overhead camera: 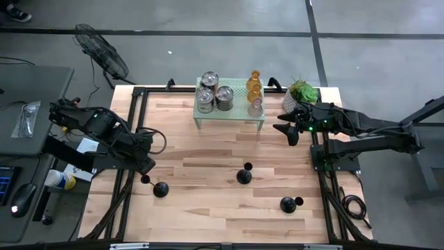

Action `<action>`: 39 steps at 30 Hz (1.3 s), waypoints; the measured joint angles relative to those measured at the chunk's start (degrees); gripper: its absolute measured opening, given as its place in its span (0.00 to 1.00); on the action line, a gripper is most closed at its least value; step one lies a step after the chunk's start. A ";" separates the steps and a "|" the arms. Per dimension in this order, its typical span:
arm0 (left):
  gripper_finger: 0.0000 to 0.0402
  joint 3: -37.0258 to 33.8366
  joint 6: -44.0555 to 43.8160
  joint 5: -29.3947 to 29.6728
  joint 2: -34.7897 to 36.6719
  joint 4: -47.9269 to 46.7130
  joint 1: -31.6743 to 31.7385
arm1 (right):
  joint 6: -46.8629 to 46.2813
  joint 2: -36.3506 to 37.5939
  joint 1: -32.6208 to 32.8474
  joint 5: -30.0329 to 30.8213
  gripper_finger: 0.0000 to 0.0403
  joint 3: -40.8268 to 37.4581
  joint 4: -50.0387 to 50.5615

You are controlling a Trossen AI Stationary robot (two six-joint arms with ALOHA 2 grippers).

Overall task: Pick & Place candle stick holders
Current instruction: Put the left black candle holder on the shelf

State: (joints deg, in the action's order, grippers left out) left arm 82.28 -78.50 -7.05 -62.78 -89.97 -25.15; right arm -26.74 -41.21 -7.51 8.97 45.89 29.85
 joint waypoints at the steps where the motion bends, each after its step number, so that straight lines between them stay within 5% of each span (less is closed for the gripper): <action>1: 0.57 0.00 1.42 -0.69 0.00 0.00 0.00 | 0.00 0.00 0.00 0.00 0.61 0.00 0.00; 22: 0.75 0.00 40.46 -4.35 -0.42 -0.04 -0.02 | -1.53 0.00 0.00 0.02 0.61 0.00 0.00; 39: 0.75 0.00 54.72 -1.81 -0.42 -0.04 -0.02 | -1.53 -0.02 -0.02 -0.11 0.61 0.00 1.56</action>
State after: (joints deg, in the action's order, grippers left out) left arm 82.28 -23.78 -8.86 -63.20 -90.02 -25.17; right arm -28.27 -41.23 -7.52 8.86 45.89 31.40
